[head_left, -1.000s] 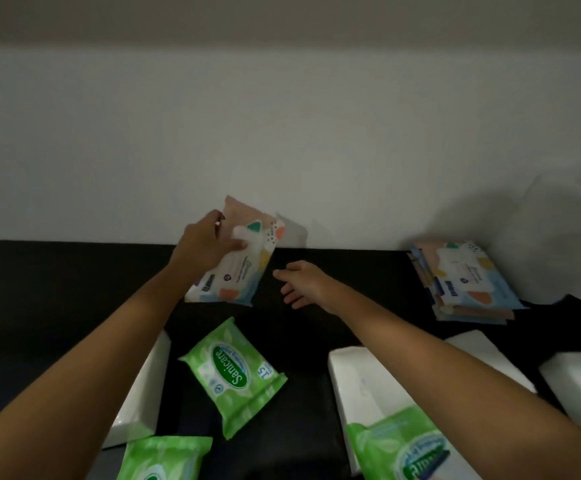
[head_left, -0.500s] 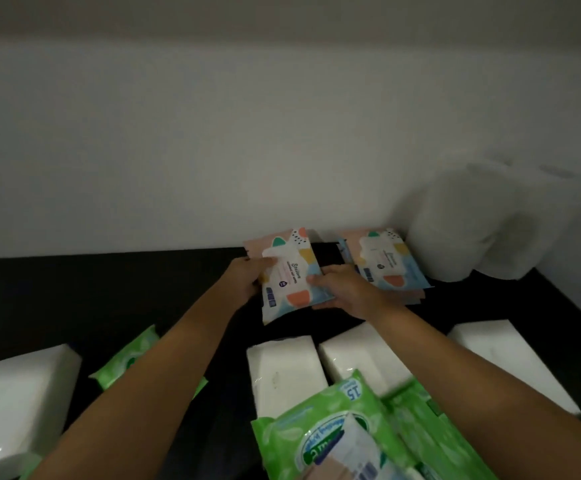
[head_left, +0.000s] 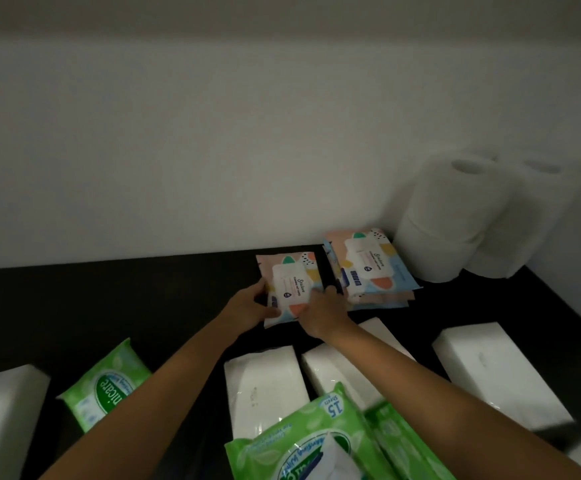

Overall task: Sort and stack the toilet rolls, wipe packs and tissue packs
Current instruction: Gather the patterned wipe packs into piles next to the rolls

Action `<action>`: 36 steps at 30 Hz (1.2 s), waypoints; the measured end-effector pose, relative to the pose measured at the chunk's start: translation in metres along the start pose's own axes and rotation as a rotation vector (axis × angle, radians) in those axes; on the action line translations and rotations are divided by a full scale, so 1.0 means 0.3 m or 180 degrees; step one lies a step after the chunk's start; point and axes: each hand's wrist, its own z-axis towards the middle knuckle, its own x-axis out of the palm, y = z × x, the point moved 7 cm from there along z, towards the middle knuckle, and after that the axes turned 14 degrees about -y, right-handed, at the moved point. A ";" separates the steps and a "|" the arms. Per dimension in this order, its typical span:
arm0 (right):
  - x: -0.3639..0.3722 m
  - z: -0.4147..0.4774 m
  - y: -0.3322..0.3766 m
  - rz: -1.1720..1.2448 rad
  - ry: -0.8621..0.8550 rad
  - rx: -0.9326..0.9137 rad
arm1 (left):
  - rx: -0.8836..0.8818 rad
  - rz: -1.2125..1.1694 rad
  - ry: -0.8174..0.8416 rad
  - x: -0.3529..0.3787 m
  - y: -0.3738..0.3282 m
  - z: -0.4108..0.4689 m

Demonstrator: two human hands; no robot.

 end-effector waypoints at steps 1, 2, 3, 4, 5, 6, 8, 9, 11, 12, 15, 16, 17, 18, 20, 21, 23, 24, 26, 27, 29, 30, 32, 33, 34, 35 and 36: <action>0.000 -0.004 0.006 -0.0073 -0.0052 -0.0097 | 0.0008 0.0031 -0.0060 0.003 -0.002 0.002; -0.004 -0.010 0.015 -0.0146 -0.0098 -0.0201 | -0.0009 0.0042 -0.0105 0.005 -0.001 0.004; -0.008 -0.016 0.024 -0.0241 -0.0142 -0.0307 | -0.0022 0.0033 -0.0135 0.007 -0.002 0.008; -0.011 -0.018 0.028 -0.0317 -0.0183 -0.0378 | -0.0037 0.0005 -0.0152 0.009 -0.003 0.012; -0.017 -0.018 0.030 -0.0372 -0.0244 -0.0438 | -0.0039 -0.0029 -0.0166 0.012 -0.008 0.015; -0.024 -0.016 0.033 -0.0434 -0.0293 -0.0491 | -0.0047 -0.0063 -0.0175 0.013 -0.012 0.020; -0.036 -0.017 0.041 -0.0567 -0.0354 -0.0630 | -0.0037 -0.0097 -0.0173 0.019 -0.024 0.030; -0.038 -0.016 0.043 -0.0606 -0.0366 -0.0685 | -0.0032 -0.0099 -0.0164 0.022 -0.029 0.035; -0.042 -0.014 0.045 -0.0645 -0.0357 -0.0721 | -0.0042 -0.0131 -0.0160 0.027 -0.038 0.037; -0.045 -0.012 0.047 -0.0637 -0.0344 -0.0736 | -0.0038 -0.0152 -0.0170 0.028 -0.042 0.035; -0.045 -0.007 0.050 -0.0535 -0.0296 -0.0715 | 0.0008 -0.0177 -0.0220 0.030 -0.051 0.025; -0.045 -0.007 0.050 -0.0515 -0.0284 -0.0707 | 0.0021 -0.0159 -0.0228 0.030 -0.053 0.022; -0.046 -0.009 0.051 -0.0498 -0.0286 -0.0707 | 0.0043 -0.0126 -0.0239 0.029 -0.054 0.021; -0.047 -0.010 0.052 -0.0489 -0.0281 -0.0706 | 0.0067 -0.0074 -0.0249 0.027 -0.055 0.021; -0.052 -0.015 0.052 -0.0444 -0.0249 -0.0680 | 0.0125 0.0027 -0.0265 0.022 -0.059 0.015; -0.055 -0.015 0.053 -0.0387 -0.0230 -0.0662 | 0.0135 0.0052 -0.0274 0.017 -0.059 0.009; -0.071 -0.013 0.055 -0.0216 -0.0228 -0.0603 | 0.0092 0.0022 -0.0283 0.005 -0.060 -0.007; -0.088 -0.015 0.055 -0.0098 -0.0251 -0.0548 | 0.0072 -0.0020 -0.0292 -0.004 -0.063 -0.020; -0.129 -0.022 0.055 0.0157 -0.0275 -0.0433 | 0.0084 -0.0021 -0.0351 -0.024 -0.074 -0.048; -0.153 -0.032 0.055 0.0261 -0.0276 -0.0402 | 0.0094 0.0007 -0.0407 -0.036 -0.080 -0.063; -0.209 -0.069 0.051 0.0383 -0.0282 -0.0376 | 0.0143 0.0000 -0.0541 -0.063 -0.098 -0.108; -0.237 -0.092 0.047 0.0414 -0.0291 -0.0360 | 0.0185 -0.0044 -0.0576 -0.071 -0.107 -0.136; -0.284 -0.141 0.035 0.0458 -0.0280 -0.0323 | 0.0265 -0.0095 -0.0545 -0.073 -0.122 -0.192; -0.301 -0.166 0.028 0.0452 -0.0261 -0.0314 | 0.0301 -0.0063 -0.0461 -0.064 -0.128 -0.224; -0.319 -0.193 0.021 0.0419 -0.0267 -0.0318 | 0.0344 -0.0025 -0.0359 -0.051 -0.136 -0.259; -0.337 -0.218 0.012 0.0388 -0.0312 -0.0327 | 0.0397 -0.0008 -0.0277 -0.039 -0.147 -0.291; -0.357 -0.244 0.002 0.0379 -0.0391 -0.0347 | 0.0484 0.0010 -0.0231 -0.028 -0.161 -0.323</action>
